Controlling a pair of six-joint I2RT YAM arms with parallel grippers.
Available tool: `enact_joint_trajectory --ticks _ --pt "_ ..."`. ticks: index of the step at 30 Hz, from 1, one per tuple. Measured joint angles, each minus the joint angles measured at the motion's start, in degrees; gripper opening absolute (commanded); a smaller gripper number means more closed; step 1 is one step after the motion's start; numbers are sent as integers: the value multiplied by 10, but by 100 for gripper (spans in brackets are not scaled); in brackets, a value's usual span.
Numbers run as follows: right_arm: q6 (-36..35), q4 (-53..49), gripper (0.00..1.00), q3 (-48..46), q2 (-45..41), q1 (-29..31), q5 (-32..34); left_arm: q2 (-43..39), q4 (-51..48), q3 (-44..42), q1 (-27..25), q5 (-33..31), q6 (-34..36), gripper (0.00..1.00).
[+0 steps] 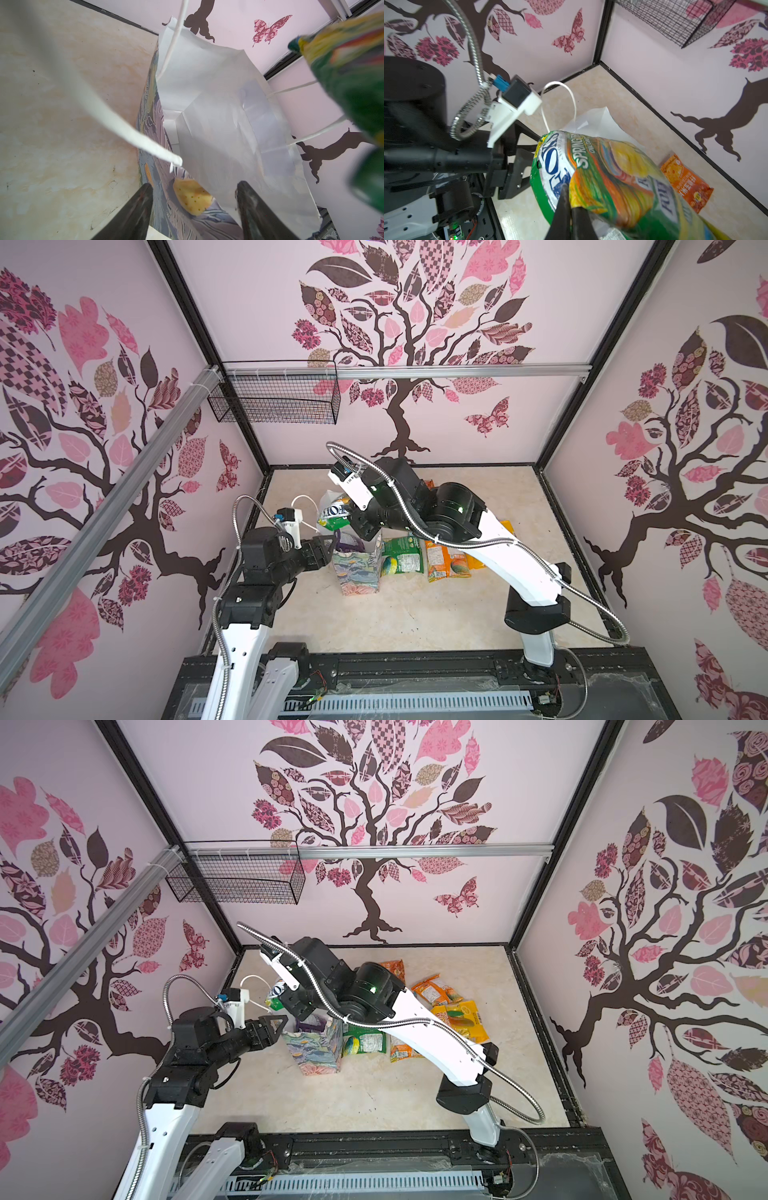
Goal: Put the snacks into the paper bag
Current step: 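Carry the green packet over the white bag opening with the right gripper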
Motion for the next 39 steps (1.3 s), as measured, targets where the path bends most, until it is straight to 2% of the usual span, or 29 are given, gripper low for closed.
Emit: enact_joint_trajectory --ticks 7,15,31,39 --pt "-12 38 0 -1 1 7 11 -3 0 0 0 1 1 67" --pt "-3 43 0 -1 19 -16 -7 -13 -1 0 0 -3 3 67" --pt "10 -14 0 -12 23 -38 -9 14 -1 0 0 2 3 66" --pt "-9 -50 0 -21 23 -37 20 23 -1 0 0 2 3 66"
